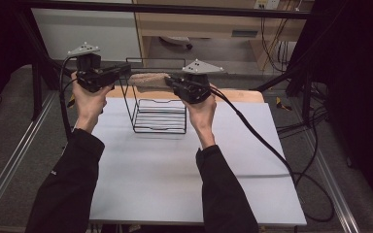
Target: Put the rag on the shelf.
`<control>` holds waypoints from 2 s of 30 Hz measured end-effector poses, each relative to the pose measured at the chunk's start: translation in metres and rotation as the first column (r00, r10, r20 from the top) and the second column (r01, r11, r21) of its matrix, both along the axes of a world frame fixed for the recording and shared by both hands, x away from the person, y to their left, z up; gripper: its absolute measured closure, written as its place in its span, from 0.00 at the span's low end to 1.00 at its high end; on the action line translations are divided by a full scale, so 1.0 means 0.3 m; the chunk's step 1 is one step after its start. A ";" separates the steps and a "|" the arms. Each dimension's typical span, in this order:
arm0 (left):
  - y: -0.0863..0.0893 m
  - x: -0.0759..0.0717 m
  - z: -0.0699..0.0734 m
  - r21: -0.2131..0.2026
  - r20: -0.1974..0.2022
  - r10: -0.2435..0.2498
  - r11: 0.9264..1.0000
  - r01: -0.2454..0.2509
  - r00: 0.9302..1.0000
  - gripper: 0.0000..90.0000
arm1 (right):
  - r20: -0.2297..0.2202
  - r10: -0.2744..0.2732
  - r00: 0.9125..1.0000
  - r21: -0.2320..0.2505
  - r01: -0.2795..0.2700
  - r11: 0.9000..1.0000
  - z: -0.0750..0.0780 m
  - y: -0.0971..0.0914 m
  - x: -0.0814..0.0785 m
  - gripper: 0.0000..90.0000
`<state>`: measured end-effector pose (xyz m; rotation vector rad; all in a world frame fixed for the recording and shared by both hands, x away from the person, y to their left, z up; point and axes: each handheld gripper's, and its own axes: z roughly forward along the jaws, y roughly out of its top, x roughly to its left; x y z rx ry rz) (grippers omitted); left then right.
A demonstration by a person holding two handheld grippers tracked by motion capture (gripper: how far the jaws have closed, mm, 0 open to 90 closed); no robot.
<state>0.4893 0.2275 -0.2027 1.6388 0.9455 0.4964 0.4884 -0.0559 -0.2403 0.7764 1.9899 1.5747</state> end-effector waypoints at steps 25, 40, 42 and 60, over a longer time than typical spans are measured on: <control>-0.015 -0.028 -0.106 0.064 -0.072 -0.081 0.994 0.085 0.994 0.99 | -0.034 0.041 0.999 -0.036 -0.042 0.998 -0.024 -0.014 -0.010 0.81; -0.040 -0.018 -0.144 0.097 -0.086 -0.076 0.992 0.084 0.993 0.99 | -0.040 0.063 0.997 0.038 -0.061 0.997 0.000 -0.037 -0.022 0.71; -0.041 -0.019 -0.152 0.091 -0.081 -0.078 0.992 0.085 0.994 0.99 | -0.058 0.062 0.996 0.019 -0.061 0.998 -0.008 -0.033 -0.018 0.79; -0.056 -0.011 -0.200 0.132 -0.074 -0.050 0.989 0.060 0.996 0.99 | -0.126 -0.013 0.992 -0.043 0.007 0.999 -0.094 -0.030 0.023 0.97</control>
